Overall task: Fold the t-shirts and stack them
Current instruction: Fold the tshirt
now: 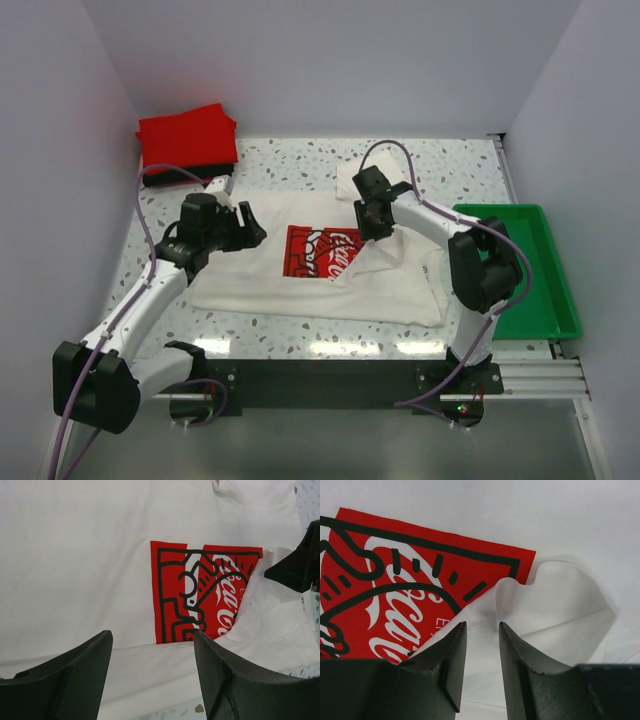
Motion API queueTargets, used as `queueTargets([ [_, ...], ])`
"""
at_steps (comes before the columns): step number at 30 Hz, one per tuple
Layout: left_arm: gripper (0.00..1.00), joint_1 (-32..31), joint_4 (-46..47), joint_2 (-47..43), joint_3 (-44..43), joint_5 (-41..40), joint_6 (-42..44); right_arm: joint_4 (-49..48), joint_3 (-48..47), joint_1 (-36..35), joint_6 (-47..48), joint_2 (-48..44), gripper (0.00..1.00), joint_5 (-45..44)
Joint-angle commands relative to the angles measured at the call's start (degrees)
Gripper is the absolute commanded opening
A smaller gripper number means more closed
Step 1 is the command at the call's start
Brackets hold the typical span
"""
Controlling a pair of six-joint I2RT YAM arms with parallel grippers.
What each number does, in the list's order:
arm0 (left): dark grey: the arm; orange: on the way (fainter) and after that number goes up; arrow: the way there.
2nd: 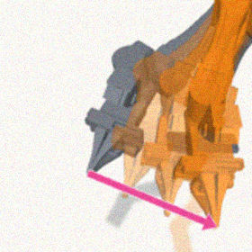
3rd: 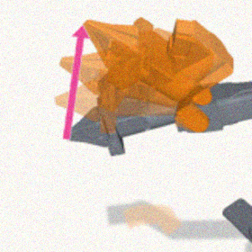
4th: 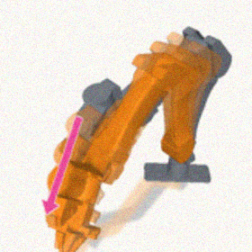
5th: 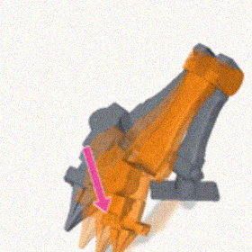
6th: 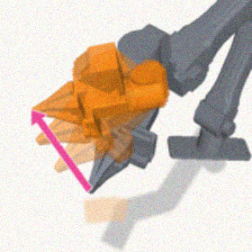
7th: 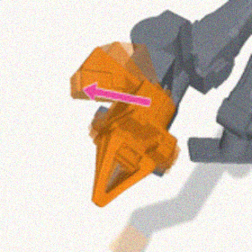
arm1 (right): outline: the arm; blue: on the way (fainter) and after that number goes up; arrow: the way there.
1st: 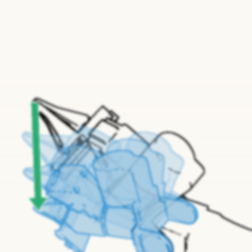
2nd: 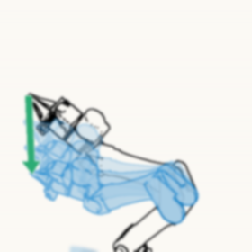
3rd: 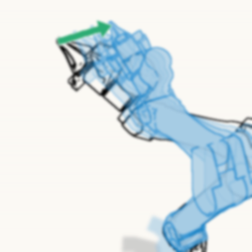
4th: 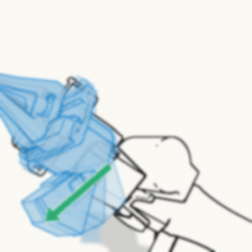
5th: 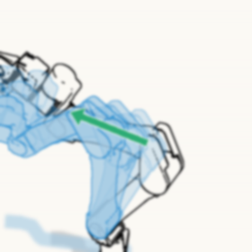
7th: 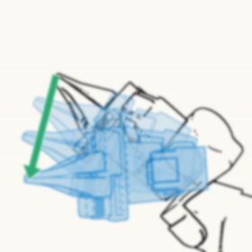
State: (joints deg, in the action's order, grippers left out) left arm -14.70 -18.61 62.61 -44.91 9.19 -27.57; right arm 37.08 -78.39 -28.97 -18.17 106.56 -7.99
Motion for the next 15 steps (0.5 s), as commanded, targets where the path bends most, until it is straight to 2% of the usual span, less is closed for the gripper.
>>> queueTargets([
  [1, 0.71, -0.15, -0.37, 0.32, -1.94, 0.30, 4.36, 0.45, -0.01, -0.74, 0.86, -0.04, 0.36, -0.54],
  [15, 0.71, 0.02, 1.47, 1.29, -0.27, 1.97, 4.55, 1.33, -1.06, -0.91, 0.86, 3.21, 0.34, -4.14],
])
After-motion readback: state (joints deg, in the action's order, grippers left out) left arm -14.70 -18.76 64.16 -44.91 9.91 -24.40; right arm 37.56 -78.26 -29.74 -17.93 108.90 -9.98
